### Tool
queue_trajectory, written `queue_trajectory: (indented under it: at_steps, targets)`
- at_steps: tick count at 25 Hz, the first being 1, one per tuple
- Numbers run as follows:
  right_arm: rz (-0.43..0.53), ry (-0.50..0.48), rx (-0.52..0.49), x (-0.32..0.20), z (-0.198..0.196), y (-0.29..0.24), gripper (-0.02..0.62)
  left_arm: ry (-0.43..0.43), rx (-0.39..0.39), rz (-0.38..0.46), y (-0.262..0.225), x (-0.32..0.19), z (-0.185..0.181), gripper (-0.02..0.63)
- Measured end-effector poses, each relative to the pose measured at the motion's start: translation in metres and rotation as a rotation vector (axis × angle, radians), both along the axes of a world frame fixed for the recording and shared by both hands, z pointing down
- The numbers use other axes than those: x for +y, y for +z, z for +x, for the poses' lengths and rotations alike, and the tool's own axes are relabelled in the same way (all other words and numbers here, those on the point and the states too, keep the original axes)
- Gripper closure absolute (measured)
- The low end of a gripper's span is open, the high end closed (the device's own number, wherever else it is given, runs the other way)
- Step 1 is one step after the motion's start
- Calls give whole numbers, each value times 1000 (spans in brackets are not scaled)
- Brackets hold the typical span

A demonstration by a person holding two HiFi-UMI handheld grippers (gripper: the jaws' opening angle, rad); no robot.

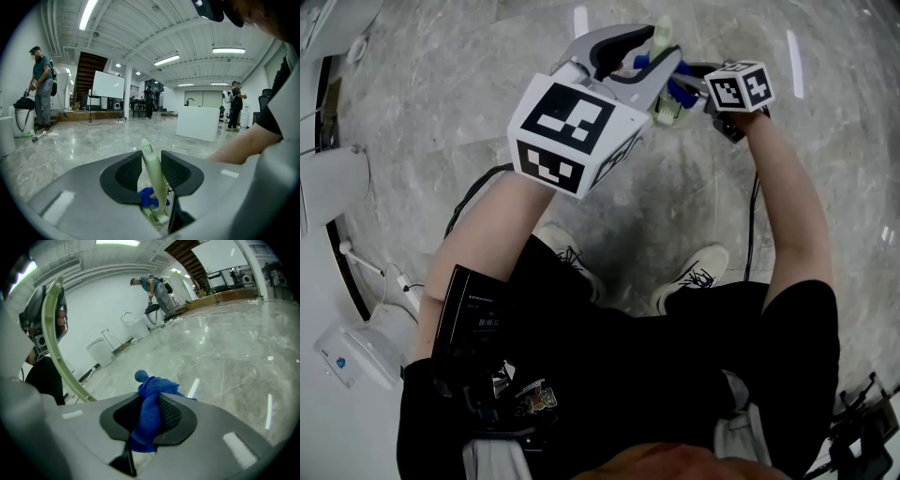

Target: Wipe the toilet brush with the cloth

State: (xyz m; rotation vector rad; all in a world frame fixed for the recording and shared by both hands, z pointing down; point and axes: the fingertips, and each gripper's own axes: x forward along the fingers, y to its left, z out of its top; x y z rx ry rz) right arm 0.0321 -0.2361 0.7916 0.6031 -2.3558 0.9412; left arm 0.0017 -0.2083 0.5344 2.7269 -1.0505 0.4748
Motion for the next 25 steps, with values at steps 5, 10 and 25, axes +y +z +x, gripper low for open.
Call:
queue_trajectory:
  at_steps: [5, 10, 25]
  targets:
    - [14, 129, 128, -22, 51, 9, 515, 3, -7, 12, -1, -3, 2, 463]
    - [-52, 67, 318, -8, 78, 33, 515, 1, -37, 38, -1, -11, 1, 459]
    - [18, -411, -44, 12, -102, -38, 515, -4, -38, 30, 1, -9, 3, 465]
